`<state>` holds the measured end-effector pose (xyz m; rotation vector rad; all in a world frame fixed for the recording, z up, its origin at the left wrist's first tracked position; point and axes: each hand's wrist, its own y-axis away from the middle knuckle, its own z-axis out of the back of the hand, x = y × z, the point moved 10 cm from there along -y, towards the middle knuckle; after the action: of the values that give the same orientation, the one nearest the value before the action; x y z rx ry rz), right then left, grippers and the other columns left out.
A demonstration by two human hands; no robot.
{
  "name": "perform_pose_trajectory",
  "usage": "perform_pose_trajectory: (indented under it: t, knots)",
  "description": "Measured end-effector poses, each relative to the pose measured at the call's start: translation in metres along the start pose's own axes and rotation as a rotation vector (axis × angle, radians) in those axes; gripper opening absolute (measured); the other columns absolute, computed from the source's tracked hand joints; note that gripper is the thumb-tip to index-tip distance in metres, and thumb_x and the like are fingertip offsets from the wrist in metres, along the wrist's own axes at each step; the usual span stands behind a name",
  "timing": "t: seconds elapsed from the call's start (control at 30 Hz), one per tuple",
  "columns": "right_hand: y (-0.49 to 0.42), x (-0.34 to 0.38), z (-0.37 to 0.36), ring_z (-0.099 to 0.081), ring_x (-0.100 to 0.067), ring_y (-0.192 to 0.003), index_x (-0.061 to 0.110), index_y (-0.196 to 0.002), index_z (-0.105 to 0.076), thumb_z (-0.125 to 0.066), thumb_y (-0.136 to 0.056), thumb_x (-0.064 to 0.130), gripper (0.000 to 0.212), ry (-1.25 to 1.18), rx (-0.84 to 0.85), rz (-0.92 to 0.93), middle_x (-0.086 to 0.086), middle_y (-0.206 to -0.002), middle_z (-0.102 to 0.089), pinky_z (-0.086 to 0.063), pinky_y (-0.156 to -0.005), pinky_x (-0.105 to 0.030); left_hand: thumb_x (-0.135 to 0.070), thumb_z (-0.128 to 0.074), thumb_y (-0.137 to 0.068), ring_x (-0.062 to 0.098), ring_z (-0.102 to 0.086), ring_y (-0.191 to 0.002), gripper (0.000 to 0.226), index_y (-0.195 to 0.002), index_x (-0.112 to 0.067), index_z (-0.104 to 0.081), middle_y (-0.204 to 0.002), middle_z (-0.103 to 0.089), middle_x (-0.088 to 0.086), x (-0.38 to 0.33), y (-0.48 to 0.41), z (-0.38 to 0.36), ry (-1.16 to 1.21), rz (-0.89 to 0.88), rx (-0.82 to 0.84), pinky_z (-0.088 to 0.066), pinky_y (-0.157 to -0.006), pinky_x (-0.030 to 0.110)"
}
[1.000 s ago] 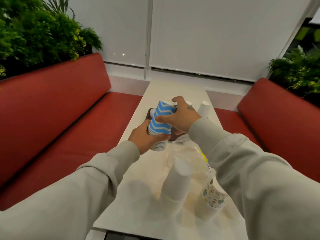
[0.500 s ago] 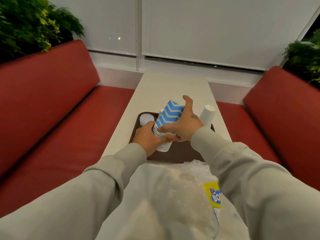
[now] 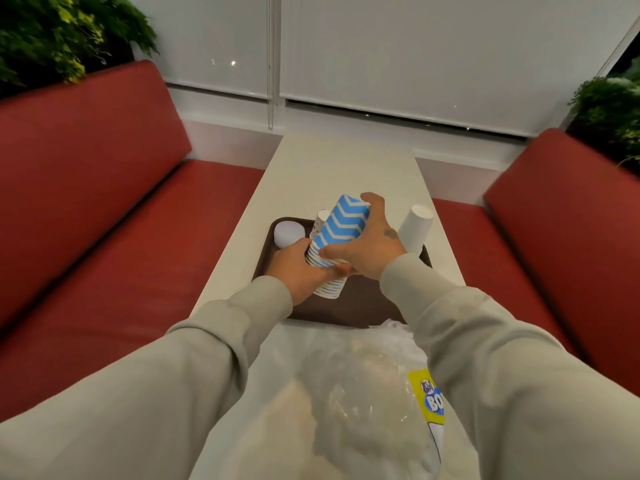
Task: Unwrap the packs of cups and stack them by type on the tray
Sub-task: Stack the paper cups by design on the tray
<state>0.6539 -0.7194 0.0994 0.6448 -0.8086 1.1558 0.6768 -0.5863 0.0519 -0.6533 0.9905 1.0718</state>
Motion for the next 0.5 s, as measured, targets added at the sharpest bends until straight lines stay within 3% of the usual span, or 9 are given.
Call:
perform_pose_trajectory:
  t: [0.07, 0.23, 0.5]
  knots:
    - [0.007, 0.004, 0.002, -0.06, -0.021, -0.107, 0.033, -0.145, -0.017, -0.09, -0.069, 0.022, 0.106, -0.007, -0.008, 0.007, -0.001, -0.126, -0.053, -0.056, -0.085, -0.033, -0.05, -0.084, -0.069, -0.001, -0.065, -0.078, 0.045, -0.103, -0.028, -0.064, -0.085, -0.069, -0.016, -0.002, 0.008, 0.005, -0.005, 0.003, -0.012, -0.043, -0.058, 0.007]
    - [0.019, 0.019, 0.006, -0.062, -0.026, -0.11, 0.037, -0.144, -0.02, -0.091, -0.067, 0.021, 0.106, -0.082, -0.022, -0.029, 0.0, -0.126, -0.053, -0.062, -0.078, -0.049, -0.049, -0.08, -0.075, 0.0, -0.063, -0.075, 0.036, -0.098, -0.027, -0.062, -0.083, -0.067, -0.014, -0.015, 0.022, 0.021, 0.0, -0.034, -0.011, -0.041, -0.052, 0.003]
    - [0.035, 0.033, 0.022, -0.064, -0.025, -0.104, 0.034, -0.132, -0.029, -0.089, -0.07, 0.016, 0.088, -0.136, -0.055, -0.027, 0.004, -0.115, -0.054, -0.062, -0.075, -0.046, -0.042, -0.08, -0.078, -0.004, -0.061, -0.079, 0.04, -0.105, -0.037, -0.05, -0.092, -0.063, -0.019, -0.025, 0.035, 0.022, 0.045, -0.065, 0.041, -0.042, -0.056, 0.006]
